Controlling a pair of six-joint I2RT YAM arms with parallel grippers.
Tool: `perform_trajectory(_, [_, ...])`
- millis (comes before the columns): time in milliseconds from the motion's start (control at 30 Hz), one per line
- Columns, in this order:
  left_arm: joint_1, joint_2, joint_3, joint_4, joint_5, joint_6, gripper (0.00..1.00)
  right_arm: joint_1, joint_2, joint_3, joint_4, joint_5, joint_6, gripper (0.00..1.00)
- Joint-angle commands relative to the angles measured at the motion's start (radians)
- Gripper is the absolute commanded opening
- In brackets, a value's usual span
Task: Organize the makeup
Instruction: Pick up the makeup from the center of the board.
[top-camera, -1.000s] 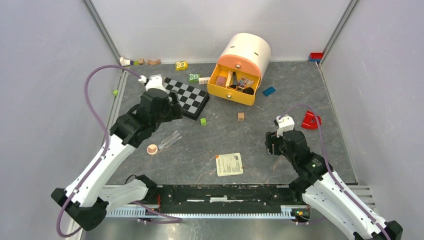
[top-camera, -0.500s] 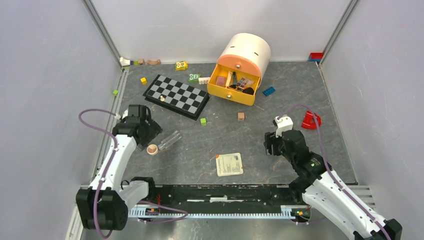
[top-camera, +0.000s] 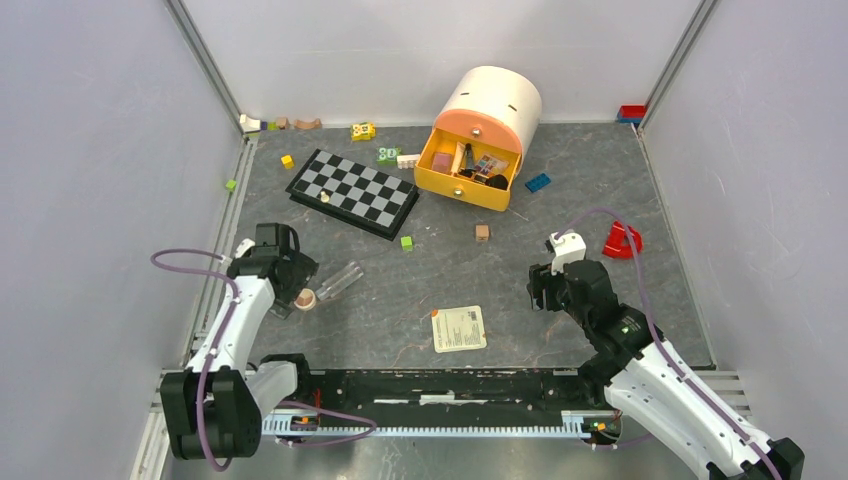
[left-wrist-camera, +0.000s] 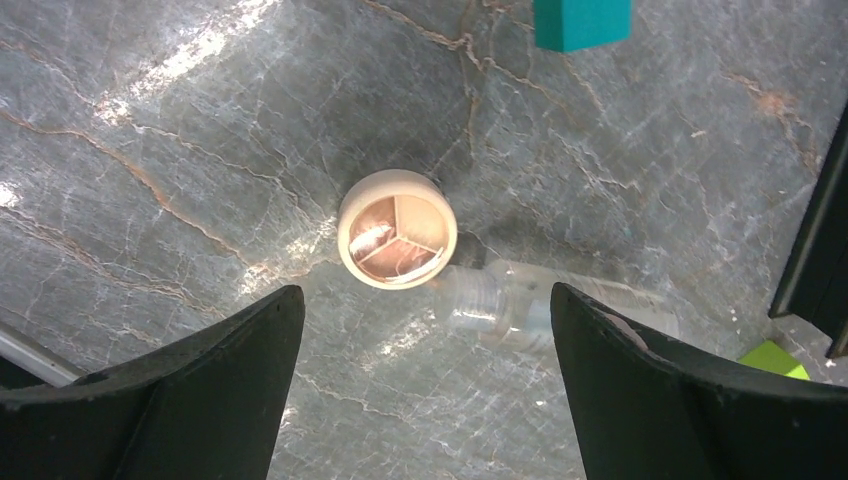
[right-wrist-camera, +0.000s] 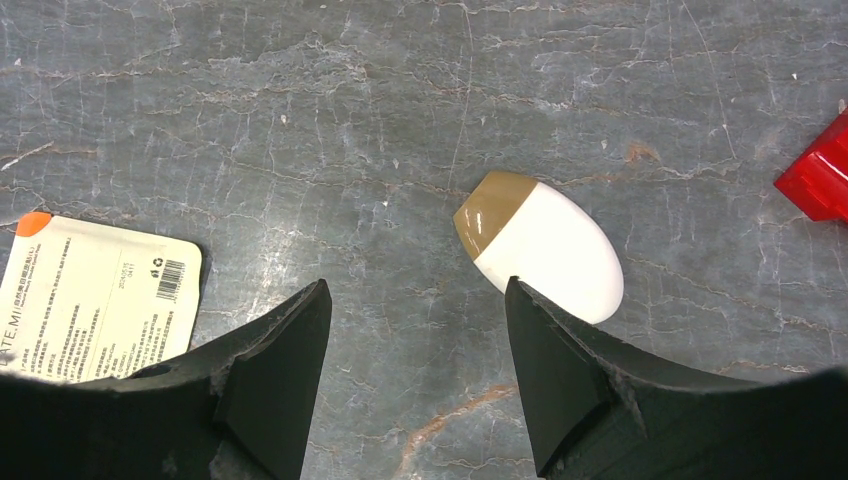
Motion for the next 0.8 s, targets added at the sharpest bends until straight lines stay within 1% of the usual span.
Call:
perform_trajectory(0, [0.021, 0.025, -0.038, 0.083, -0.007, -0.048, 0.98, 0.003, 0.001, -0.003, 0.035, -0.002, -0.011, 0.71])
perform_trajectory(67, [0.026, 0.048, -0.046, 0.104, 0.001, -0.048, 0.97, 0.004, 0.002, -0.002, 0.035, 0.000, -0.011, 0.71])
perform_trajectory(233, [0.035, 0.110, -0.053, 0.149, 0.032, -0.035, 0.91, 0.004, 0.008, -0.001, 0.031, 0.001, -0.011, 0.71])
perform_trajectory(533, [0.045, 0.157, -0.052, 0.182, 0.000, -0.031, 0.81, 0.004, 0.006, 0.000, 0.031, 0.004, -0.009, 0.71])
perform_trajectory(767, [0.046, 0.177, -0.071, 0.194, 0.004, -0.039, 0.80, 0.003, 0.008, 0.001, 0.030, 0.002, -0.008, 0.71])
